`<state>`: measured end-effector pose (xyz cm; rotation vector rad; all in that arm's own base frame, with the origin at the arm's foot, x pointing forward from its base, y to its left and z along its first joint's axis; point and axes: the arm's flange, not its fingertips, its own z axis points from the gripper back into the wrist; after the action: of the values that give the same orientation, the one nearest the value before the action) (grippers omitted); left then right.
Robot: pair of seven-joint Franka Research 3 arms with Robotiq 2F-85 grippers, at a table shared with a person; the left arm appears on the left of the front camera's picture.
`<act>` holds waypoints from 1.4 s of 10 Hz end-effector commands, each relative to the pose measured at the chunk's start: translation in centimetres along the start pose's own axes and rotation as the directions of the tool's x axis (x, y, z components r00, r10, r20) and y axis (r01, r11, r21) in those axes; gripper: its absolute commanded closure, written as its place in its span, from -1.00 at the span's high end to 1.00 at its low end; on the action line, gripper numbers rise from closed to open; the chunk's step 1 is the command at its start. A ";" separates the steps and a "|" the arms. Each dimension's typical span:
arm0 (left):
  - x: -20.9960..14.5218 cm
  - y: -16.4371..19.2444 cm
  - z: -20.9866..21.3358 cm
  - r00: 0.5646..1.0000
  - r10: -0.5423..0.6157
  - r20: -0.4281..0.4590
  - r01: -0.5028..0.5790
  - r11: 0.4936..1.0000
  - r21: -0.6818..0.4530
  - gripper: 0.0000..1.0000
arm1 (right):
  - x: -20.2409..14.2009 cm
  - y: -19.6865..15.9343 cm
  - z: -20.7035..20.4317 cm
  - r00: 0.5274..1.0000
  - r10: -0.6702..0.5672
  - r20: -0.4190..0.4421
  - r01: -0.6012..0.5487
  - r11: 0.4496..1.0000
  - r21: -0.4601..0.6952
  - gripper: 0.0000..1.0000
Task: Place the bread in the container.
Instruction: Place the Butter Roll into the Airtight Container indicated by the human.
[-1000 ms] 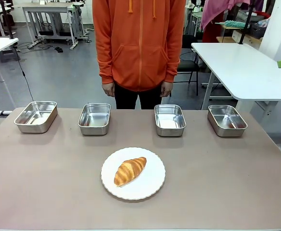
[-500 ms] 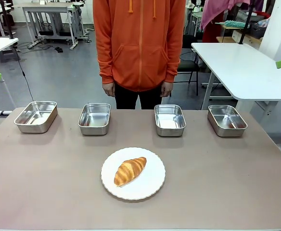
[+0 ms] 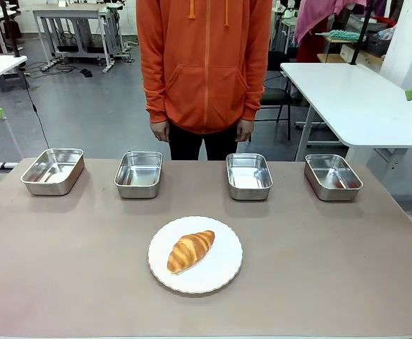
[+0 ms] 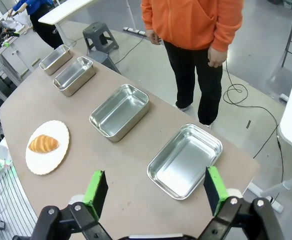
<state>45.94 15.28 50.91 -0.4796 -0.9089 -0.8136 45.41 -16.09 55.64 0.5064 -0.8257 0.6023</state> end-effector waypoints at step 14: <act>0.0 0.0 0.2 1.000 -0.005 0.009 0.005 1.000 0.004 1.00 | 0.0 0.2 0.1 1.000 0.001 0.010 -0.001 1.000 0.006 1.00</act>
<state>45.93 15.30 50.91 -0.4794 -0.9090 -0.8133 45.38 -16.11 55.64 0.5073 -0.8250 0.6023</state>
